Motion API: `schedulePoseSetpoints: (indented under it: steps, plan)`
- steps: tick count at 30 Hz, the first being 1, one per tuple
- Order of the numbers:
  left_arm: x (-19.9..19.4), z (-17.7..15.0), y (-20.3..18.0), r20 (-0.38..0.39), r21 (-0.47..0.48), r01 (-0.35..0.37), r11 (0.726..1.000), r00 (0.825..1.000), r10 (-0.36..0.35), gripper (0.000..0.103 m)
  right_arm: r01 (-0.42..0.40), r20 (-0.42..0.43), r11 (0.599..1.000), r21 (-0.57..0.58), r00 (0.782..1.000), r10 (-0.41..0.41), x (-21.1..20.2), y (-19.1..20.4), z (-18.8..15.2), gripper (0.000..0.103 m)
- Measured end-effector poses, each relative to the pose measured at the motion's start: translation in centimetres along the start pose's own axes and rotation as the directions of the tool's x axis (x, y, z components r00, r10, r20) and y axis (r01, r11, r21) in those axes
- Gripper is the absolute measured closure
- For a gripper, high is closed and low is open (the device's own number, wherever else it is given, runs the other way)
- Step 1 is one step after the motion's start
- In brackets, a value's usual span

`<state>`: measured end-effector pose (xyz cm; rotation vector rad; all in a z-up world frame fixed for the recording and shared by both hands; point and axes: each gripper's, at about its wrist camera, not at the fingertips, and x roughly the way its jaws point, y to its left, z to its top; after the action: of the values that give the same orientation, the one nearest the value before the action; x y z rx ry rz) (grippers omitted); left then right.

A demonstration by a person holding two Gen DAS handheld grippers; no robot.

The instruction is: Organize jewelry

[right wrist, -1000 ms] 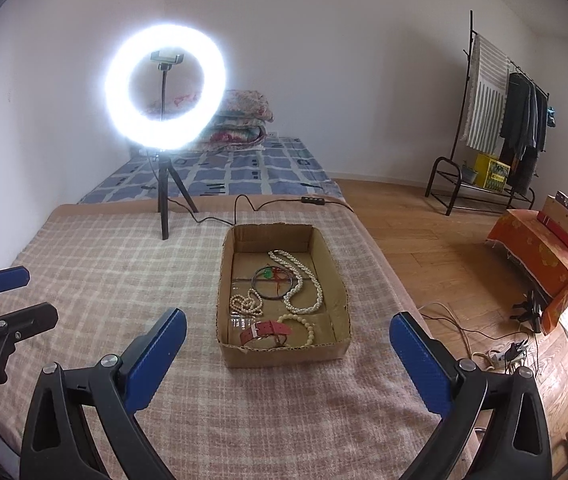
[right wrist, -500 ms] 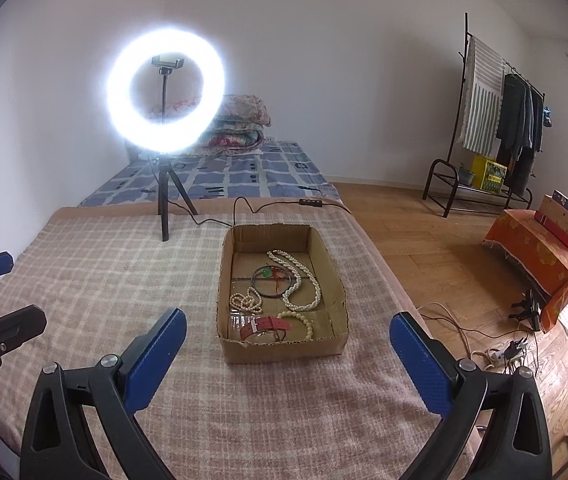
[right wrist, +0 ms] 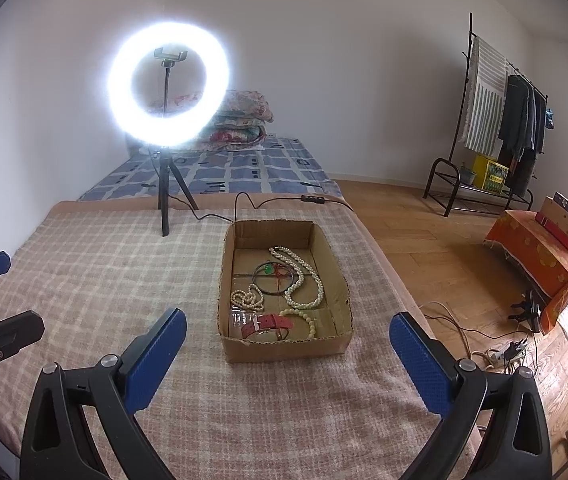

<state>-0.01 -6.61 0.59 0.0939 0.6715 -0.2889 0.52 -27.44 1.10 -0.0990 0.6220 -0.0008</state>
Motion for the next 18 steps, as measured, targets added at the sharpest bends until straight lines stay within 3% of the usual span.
schedulePoseSetpoints:
  steps: [18]
  plan:
    - [-0.06,0.00,-0.16,0.001,0.004,-0.003,1.000,1.000,0.003,0.002,-0.005,-0.002,1.000,-0.003,1.000,0.005,0.08,0.08,-0.15,0.000]
